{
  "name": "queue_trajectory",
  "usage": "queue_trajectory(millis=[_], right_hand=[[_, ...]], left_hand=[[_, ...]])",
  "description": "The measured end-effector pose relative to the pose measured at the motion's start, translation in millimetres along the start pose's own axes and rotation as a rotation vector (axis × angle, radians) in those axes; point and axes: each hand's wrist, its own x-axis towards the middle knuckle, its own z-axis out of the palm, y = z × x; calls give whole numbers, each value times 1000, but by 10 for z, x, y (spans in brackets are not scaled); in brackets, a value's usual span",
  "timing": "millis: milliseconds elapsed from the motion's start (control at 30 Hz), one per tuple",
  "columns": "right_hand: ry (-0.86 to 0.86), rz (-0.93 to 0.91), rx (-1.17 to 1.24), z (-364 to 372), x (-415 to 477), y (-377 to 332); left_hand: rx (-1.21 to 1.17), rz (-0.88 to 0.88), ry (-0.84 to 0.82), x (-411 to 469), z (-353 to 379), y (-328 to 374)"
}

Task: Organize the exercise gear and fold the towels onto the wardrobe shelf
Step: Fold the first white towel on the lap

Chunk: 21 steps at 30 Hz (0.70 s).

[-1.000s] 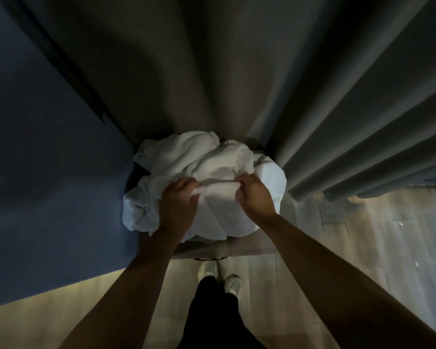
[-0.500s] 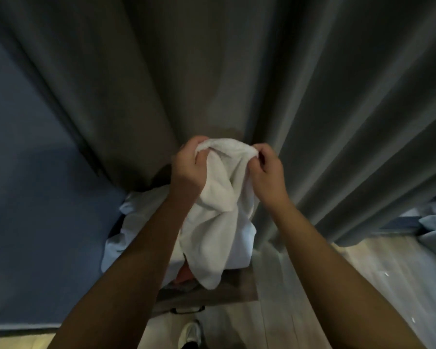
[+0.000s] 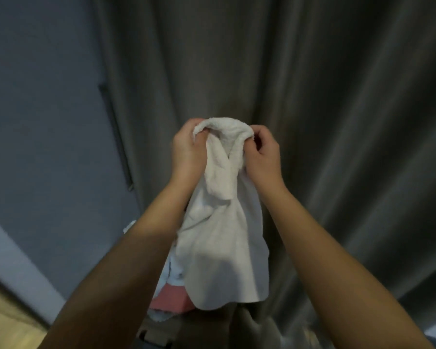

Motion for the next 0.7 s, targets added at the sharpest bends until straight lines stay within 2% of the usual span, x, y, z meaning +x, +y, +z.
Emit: queue_trajectory(millis=[133,233,333,500,633,700], right_hand=[[-191,38,-11,-45,56,-144],[-335,83,-153,-42,-90,41],[-369,144,-168,1,-224,296],[-364,278,-262,118,-347,716],[-431,292,-436,115,-336,1031],[-466,299,-532,110,-331,1159]], left_hand=[[100,3,-7,70,-72,323],[160,-54,-126,54,-97,367],[162,-99,-244,-95,-114,235],[101,-362,-316,-258,-284,-262],[-33,-618,-369,-299,-448,-806],[32,-670,-395,-316,-542,-1188]])
